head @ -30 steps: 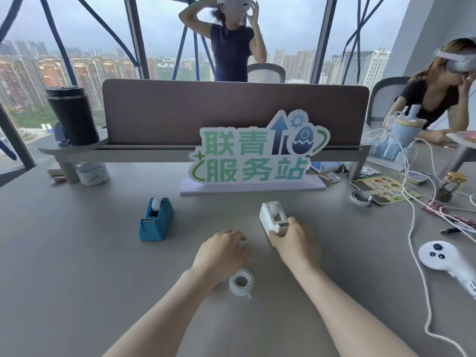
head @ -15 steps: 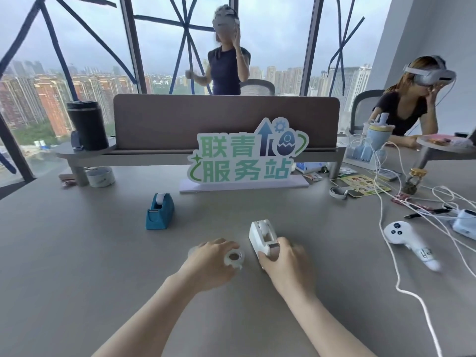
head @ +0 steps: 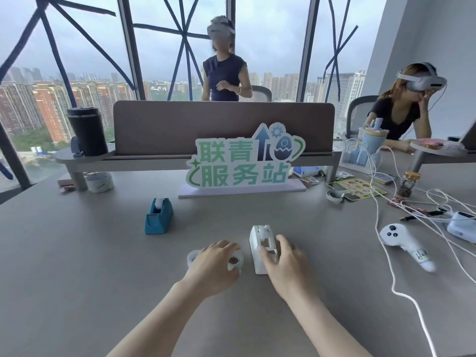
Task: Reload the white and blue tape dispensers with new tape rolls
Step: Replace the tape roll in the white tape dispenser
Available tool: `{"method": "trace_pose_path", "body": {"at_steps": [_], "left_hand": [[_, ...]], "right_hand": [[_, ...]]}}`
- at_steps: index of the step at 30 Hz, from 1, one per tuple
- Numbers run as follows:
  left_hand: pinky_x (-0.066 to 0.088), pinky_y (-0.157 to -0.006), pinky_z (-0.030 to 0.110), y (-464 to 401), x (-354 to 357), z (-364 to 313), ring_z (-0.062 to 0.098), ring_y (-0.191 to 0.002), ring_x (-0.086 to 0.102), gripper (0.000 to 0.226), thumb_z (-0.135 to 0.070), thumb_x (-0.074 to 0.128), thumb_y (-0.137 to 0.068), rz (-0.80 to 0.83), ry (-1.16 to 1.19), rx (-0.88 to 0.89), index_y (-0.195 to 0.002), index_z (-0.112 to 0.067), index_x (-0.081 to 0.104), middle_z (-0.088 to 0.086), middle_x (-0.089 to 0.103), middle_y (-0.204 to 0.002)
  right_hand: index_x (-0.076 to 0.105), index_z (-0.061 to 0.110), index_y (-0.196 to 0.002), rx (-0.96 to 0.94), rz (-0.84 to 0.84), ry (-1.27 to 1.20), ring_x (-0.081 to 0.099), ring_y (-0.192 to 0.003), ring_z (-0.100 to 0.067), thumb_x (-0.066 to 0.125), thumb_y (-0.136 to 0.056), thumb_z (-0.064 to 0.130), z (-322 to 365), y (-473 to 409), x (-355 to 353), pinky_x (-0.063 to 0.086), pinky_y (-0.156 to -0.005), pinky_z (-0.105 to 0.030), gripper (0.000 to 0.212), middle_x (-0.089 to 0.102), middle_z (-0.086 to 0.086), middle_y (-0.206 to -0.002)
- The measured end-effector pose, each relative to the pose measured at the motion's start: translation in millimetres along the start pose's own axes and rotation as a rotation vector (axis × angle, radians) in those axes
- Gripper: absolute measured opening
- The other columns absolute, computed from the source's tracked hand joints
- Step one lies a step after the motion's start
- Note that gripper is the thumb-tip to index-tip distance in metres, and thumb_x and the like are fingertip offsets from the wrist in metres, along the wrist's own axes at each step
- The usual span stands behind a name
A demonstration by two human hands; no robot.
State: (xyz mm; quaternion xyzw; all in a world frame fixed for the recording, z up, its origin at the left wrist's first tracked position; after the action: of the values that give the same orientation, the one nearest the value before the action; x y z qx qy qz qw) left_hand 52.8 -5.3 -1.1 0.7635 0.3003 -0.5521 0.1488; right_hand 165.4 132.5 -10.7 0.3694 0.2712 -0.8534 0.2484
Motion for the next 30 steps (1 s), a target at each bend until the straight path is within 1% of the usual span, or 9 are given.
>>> {"method": "trace_pose_path", "body": {"at_steps": [2,5,9,12,14,17,19,23,30], "left_hand": [[0.034,-0.086,0.028,-3,-6,-3,0.011,-0.128,0.045,0.047,-0.033,0.046,-0.088,-0.028,0.019,-0.027,-0.134,-0.037,0.044,-0.016,0.048,-0.139],[0.041,-0.087,0.028,-14,-13,-17,0.012,-0.128,0.047,0.053,-0.036,0.053,-0.088,-0.009,0.122,-0.012,-0.139,-0.034,0.039,-0.012,0.047,-0.141],[0.036,-0.107,0.033,-32,-10,-37,0.017,-0.139,0.034,0.089,-0.051,0.068,-0.076,0.097,0.229,0.023,-0.149,-0.025,0.023,-0.004,0.034,-0.153],[0.028,-0.112,0.033,-43,-1,-42,0.016,-0.145,0.021,0.11,-0.052,0.075,-0.068,0.186,0.248,-0.002,-0.152,-0.024,0.009,-0.005,0.019,-0.16],[0.026,-0.113,0.033,-49,4,-44,0.017,-0.145,0.02,0.115,-0.05,0.078,-0.065,0.214,0.235,0.004,-0.152,-0.023,0.007,-0.004,0.017,-0.16],[0.031,-0.108,0.031,-51,8,-42,0.018,-0.141,0.027,0.111,-0.045,0.08,-0.064,0.218,0.216,0.019,-0.15,-0.019,0.014,-0.003,0.025,-0.157],[0.038,-0.105,0.032,-51,10,-39,0.019,-0.134,0.037,0.105,-0.044,0.08,-0.062,0.216,0.208,0.011,-0.146,-0.022,0.021,-0.004,0.032,-0.151],[0.051,-0.092,0.044,-51,11,-36,0.02,-0.114,0.05,0.085,-0.042,0.079,-0.057,0.193,0.236,0.002,-0.128,-0.024,0.037,-0.007,0.045,-0.134],[0.057,-0.078,0.04,-49,13,-34,0.01,-0.098,0.053,0.074,-0.043,0.078,-0.054,0.166,0.297,0.004,-0.114,-0.05,0.036,-0.02,0.045,-0.118]], "right_hand": [[0.049,0.021,-0.137,-0.046,0.038,-0.094,0.051,-0.122,-0.026,0.048,-0.095,0.043,3,-17,-8,0.045,-0.097,-0.036,0.048,0.06,-0.006,-0.13],[0.047,0.021,-0.141,-0.153,0.134,-0.069,0.049,-0.125,-0.023,0.054,-0.092,0.027,10,-46,-18,0.042,-0.103,-0.034,0.049,0.054,-0.002,-0.14],[0.04,0.024,-0.145,-0.236,0.369,0.069,0.039,-0.137,-0.018,0.052,-0.092,0.032,25,-66,-13,0.038,-0.108,-0.037,0.055,0.042,0.004,-0.151],[0.038,0.025,-0.146,-0.249,0.48,0.19,0.04,-0.137,-0.021,0.054,-0.089,0.037,29,-74,-6,0.04,-0.105,-0.038,0.06,0.038,0.004,-0.153],[0.045,0.024,-0.141,-0.254,0.52,0.232,0.046,-0.131,-0.024,0.059,-0.084,0.038,28,-79,-3,0.044,-0.1,-0.039,0.06,0.045,0.002,-0.147],[0.061,0.021,-0.116,-0.289,0.545,0.245,0.056,-0.111,-0.027,0.065,-0.077,0.037,28,-83,-1,0.05,-0.089,-0.041,0.042,0.058,-0.001,-0.12],[0.064,0.019,-0.102,-0.312,0.547,0.238,0.057,-0.1,-0.026,0.065,-0.076,0.036,27,-82,2,0.051,-0.082,-0.039,0.031,0.058,-0.002,-0.107],[0.065,0.02,-0.106,-0.346,0.52,0.194,0.057,-0.098,-0.024,0.063,-0.079,0.03,29,-80,2,0.047,-0.076,-0.034,0.028,0.058,-0.002,-0.109],[0.061,0.022,-0.102,-0.384,0.466,0.189,0.058,-0.089,-0.023,0.065,-0.078,0.028,29,-80,0,0.049,-0.074,-0.037,0.025,0.062,0.001,-0.099]]}}
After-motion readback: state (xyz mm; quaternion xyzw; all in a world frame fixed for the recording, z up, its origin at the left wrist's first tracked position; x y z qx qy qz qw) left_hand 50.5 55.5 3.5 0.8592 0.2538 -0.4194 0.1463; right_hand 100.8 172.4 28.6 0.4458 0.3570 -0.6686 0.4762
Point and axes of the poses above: each hand's wrist, its own y-axis away from the middle knuckle, its own x-axis out of the palm, z = x × y, the point moved 6 cm from there along -y, towards the middle knuckle
